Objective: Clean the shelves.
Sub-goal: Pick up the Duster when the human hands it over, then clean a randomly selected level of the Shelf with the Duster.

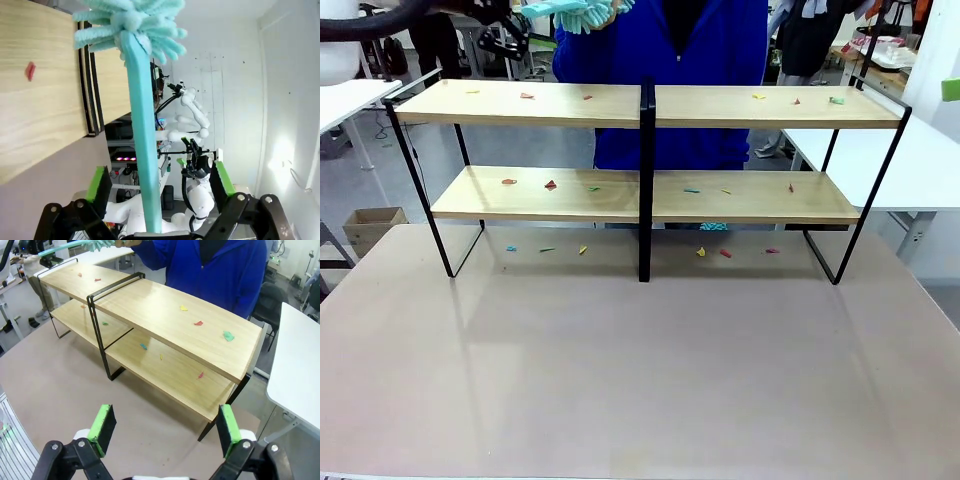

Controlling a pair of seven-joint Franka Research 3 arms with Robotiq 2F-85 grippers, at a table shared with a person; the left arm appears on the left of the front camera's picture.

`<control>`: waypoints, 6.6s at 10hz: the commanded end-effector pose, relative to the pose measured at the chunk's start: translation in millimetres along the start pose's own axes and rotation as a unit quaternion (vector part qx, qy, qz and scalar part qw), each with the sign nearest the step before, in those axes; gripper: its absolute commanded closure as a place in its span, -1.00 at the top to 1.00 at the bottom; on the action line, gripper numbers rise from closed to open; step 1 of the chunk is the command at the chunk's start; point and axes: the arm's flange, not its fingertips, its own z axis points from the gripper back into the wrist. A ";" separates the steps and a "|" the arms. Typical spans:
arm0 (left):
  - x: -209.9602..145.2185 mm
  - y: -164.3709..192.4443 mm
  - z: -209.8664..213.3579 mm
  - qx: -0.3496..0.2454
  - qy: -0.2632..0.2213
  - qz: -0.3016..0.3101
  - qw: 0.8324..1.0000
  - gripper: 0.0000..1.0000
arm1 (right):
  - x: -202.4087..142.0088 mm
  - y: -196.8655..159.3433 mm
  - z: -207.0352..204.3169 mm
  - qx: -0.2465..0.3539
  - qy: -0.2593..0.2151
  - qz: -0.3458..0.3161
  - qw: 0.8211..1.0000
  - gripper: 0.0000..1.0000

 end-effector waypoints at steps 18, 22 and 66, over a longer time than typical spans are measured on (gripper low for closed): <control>-4.4 -20.4 63.2 0.050 0.028 -0.044 0.997 -1.00 | 0.3 -0.3 0.7 0.000 0.000 0.001 1.000 1.00; -36.8 -27.9 254.3 0.057 0.096 -0.166 0.980 -1.00 | 0.3 -0.3 0.7 0.000 0.000 0.001 1.000 1.00; -176.0 125.5 274.2 0.244 0.221 -0.193 0.924 -0.75 | 0.3 -0.3 0.7 0.000 0.000 0.001 1.000 1.00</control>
